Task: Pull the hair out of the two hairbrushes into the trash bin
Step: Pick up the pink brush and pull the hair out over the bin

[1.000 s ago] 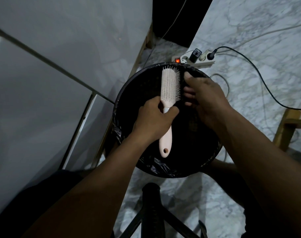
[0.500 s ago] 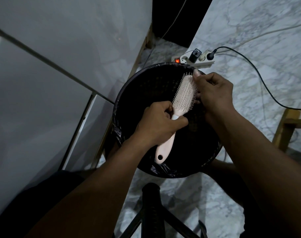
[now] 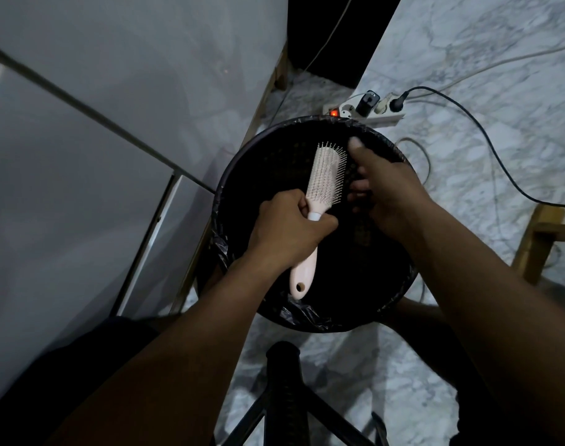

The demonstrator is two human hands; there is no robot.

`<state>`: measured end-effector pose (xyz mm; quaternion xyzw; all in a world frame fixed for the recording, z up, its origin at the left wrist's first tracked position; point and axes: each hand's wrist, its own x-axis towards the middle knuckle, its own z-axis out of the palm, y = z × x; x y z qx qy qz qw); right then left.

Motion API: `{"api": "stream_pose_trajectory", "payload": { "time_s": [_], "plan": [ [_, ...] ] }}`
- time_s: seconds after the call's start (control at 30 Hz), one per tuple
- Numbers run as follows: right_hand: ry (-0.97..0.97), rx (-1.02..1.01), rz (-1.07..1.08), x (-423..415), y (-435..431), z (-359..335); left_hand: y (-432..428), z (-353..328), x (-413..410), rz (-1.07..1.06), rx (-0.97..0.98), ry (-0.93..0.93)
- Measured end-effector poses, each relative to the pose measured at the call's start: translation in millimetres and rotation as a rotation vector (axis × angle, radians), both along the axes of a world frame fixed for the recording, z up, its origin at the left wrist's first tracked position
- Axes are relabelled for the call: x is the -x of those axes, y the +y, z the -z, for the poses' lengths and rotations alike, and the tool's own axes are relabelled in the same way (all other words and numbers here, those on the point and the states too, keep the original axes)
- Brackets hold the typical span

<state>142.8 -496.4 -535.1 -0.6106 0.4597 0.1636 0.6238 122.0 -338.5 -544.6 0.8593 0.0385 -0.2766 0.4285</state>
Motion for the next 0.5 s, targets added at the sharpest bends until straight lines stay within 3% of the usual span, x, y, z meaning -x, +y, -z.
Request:
{"api": "stream_pose_trajectory", "payload": {
  "time_s": [0.1,0.3,0.43,0.5],
  "plan": [
    [-0.095,0.005,-0.149,6,9,3,0,-1,1,0.011,-0.016,0.010],
    [-0.171,0.201,-0.138,9,7,12,0,-2,1,0.017,-0.020,0.001],
    [-0.164,0.036,0.059,3,8,10,1,-4,-1,-0.023,-0.016,0.015],
    [-0.118,0.056,0.071,1,5,7,2,-4,-1,-0.032,-0.024,0.019]
  ]
}}
